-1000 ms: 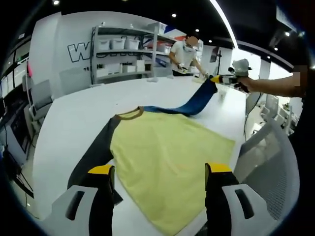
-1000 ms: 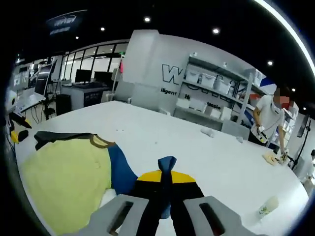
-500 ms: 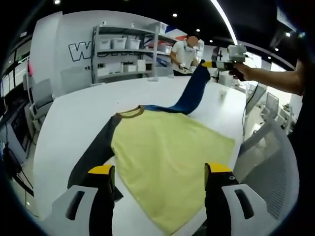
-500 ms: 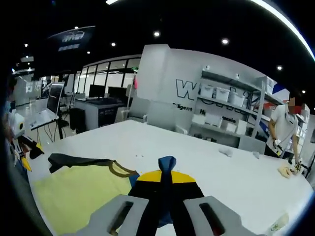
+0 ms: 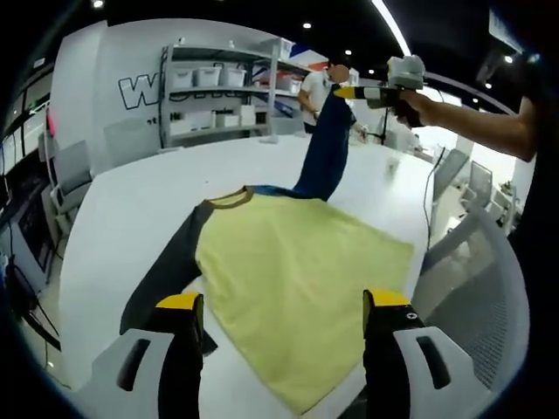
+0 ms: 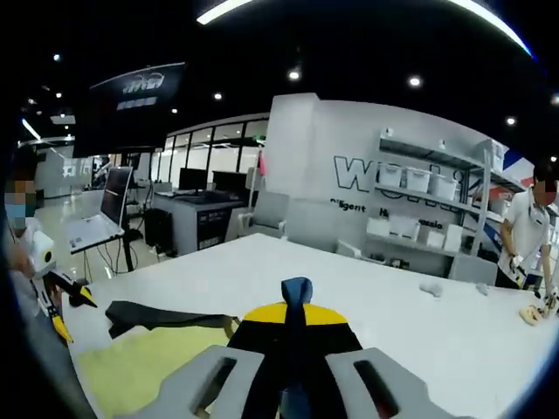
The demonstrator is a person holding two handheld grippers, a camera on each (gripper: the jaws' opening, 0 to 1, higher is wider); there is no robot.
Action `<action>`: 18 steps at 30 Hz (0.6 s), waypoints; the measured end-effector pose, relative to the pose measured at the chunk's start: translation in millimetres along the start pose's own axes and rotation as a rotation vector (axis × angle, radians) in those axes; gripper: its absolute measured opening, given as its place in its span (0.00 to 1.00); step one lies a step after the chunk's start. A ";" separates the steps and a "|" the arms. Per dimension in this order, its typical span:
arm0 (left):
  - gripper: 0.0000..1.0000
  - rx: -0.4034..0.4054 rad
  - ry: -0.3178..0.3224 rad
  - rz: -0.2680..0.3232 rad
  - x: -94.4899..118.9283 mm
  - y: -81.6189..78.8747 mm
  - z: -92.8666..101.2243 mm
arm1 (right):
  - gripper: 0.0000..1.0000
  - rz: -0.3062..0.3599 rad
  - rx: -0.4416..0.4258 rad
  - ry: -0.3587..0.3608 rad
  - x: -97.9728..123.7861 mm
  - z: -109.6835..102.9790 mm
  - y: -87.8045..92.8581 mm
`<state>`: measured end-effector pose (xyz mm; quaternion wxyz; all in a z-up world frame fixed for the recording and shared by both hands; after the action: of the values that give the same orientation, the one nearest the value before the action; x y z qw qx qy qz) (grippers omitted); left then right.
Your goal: Fold the garment on the visible template until the final outline fits inside the template.
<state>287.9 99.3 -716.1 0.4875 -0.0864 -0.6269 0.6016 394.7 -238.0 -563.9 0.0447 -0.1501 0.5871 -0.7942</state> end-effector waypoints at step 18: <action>0.80 -0.020 -0.015 -0.003 5.8 0.4 -4.7 | 0.00 0.013 -0.064 -0.100 -47.1 -44.3 -6.3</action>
<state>288.2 106.6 -714.4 0.4830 -0.0856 -0.6365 0.5952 427.3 -183.7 -578.4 0.0743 -0.1868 0.6101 -0.7663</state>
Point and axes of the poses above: the point that each gripper's makers call its tool centre point, and the gripper's own axes: x roughly backward along the fingers, z roughly to its right, y roughly out of its underside, the point moved 3 cm from there along x, roughly backward along the fingers, and after that the axes turned 8 degrees about x, right-handed, at the moved point
